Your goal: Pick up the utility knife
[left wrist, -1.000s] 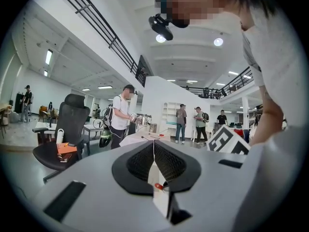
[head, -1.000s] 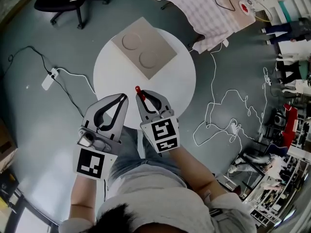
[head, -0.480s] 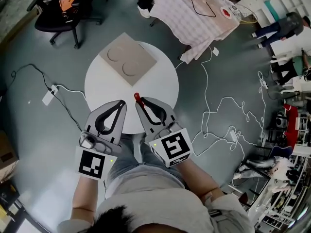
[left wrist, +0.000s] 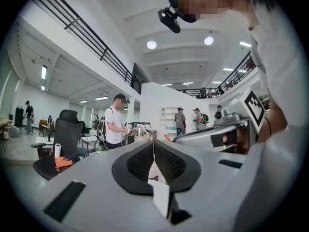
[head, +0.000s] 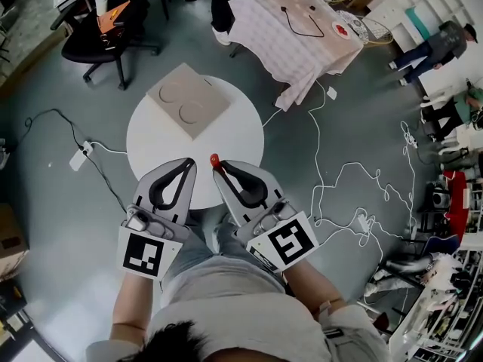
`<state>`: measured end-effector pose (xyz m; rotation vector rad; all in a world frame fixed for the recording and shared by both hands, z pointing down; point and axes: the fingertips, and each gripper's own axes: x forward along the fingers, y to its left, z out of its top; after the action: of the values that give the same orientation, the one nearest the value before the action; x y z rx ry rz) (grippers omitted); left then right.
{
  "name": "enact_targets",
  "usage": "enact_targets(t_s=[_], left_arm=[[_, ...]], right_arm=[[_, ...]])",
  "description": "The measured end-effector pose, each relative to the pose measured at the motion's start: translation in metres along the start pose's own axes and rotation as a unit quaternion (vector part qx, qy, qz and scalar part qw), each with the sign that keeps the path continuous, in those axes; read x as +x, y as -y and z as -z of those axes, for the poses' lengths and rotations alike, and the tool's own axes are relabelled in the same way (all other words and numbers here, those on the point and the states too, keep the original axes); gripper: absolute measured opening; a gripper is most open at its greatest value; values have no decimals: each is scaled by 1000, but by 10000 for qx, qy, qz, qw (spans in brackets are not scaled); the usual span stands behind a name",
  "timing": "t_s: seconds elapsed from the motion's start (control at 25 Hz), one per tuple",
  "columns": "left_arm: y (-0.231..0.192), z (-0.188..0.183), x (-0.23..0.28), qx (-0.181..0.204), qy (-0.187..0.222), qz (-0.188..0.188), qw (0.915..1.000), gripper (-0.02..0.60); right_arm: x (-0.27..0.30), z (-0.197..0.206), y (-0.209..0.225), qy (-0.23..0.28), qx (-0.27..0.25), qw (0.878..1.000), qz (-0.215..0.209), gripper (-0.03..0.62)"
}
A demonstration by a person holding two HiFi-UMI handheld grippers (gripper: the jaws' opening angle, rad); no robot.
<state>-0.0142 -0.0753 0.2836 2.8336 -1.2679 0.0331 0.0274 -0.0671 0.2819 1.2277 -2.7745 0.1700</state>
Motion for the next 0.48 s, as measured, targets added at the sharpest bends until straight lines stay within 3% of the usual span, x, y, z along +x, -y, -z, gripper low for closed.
enact_targets(t_s=[0.48], left_arm=[[32, -12, -2, 161, 132, -411, 9989, 11]], right_arm=[[-37, -18, 3, 424, -49, 9978, -514, 54]])
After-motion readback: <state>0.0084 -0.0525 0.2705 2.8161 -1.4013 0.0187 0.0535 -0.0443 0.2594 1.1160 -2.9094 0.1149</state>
